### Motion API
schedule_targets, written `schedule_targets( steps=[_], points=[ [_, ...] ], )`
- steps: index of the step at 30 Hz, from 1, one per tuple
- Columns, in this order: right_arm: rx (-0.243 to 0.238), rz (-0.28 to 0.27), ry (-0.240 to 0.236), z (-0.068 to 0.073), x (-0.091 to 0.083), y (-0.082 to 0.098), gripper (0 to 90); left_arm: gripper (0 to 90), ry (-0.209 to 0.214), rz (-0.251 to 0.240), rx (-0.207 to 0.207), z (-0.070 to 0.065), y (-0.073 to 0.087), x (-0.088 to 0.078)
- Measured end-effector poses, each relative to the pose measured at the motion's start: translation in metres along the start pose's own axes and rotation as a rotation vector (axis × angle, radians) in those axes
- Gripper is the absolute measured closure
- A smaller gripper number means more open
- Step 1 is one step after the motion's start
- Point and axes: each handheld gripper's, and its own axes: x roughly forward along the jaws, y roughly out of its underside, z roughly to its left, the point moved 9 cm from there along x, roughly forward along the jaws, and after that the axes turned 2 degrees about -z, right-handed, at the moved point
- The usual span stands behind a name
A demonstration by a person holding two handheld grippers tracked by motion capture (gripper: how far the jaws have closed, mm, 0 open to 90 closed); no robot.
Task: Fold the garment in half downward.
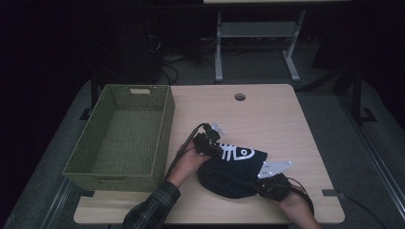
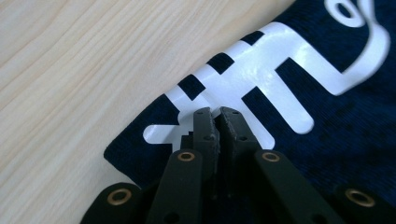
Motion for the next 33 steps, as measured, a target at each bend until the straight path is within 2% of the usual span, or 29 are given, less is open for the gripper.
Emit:
schedule_targets(
  steps=[4, 9, 13, 15, 17, 19, 21, 24, 25, 28, 33],
  points=[
    [-0.046, 0.005, -0.011, 0.014, 0.012, -0.005, 90.0, 89.8, 0.005, 0.003, 0.017, 0.002, -0.006, 0.009],
    [-0.065, 0.005, -0.021, 0.023, 0.019, -0.010, 90.0, 88.6, 0.005, -0.014, 0.030, -0.002, -0.011, 0.009],
    [-0.061, -0.025, -0.020, 0.022, 0.012, -0.013, 89.8, 84.0, 0.035, -0.046, 0.002, -0.007, -0.012, -0.010],
    [-0.069, -0.057, -0.002, 0.019, 0.004, -0.016, 89.3, 82.6, 0.036, -0.056, -0.003, -0.012, -0.009, -0.019],
    [-0.056, -0.085, 0.014, 0.015, -0.005, -0.019, 87.9, 80.7, 0.028, -0.050, 0.009, -0.015, -0.003, -0.029],
    [-0.048, -0.112, 0.025, 0.012, -0.014, -0.021, 87.2, 77.2, 0.018, -0.045, 0.004, -0.016, 0.003, -0.038],
    [-0.042, -0.126, 0.046, 0.007, -0.021, -0.020, 85.9, 72.4, 0.008, -0.041, -0.018, -0.013, 0.008, -0.044],
    [-0.030, -0.129, 0.074, -0.001, -0.028, -0.015, 83.4, 64.5, -0.004, -0.013, -0.035, -0.009, 0.018, -0.043],
    [-0.024, -0.130, 0.083, -0.003, -0.030, -0.014, 82.4, 61.3, -0.008, -0.021, -0.046, -0.008, 0.019, -0.040],
    [-0.020, -0.137, 0.115, -0.011, -0.036, -0.010, 75.6, 51.1, -0.014, -0.023, -0.065, -0.004, 0.022, -0.036],
    [0.022, -0.131, 0.187, -0.024, -0.044, 0.001, 57.1, 34.9, -0.027, -0.014, -0.080, 0.003, 0.027, -0.030]
  ],
)
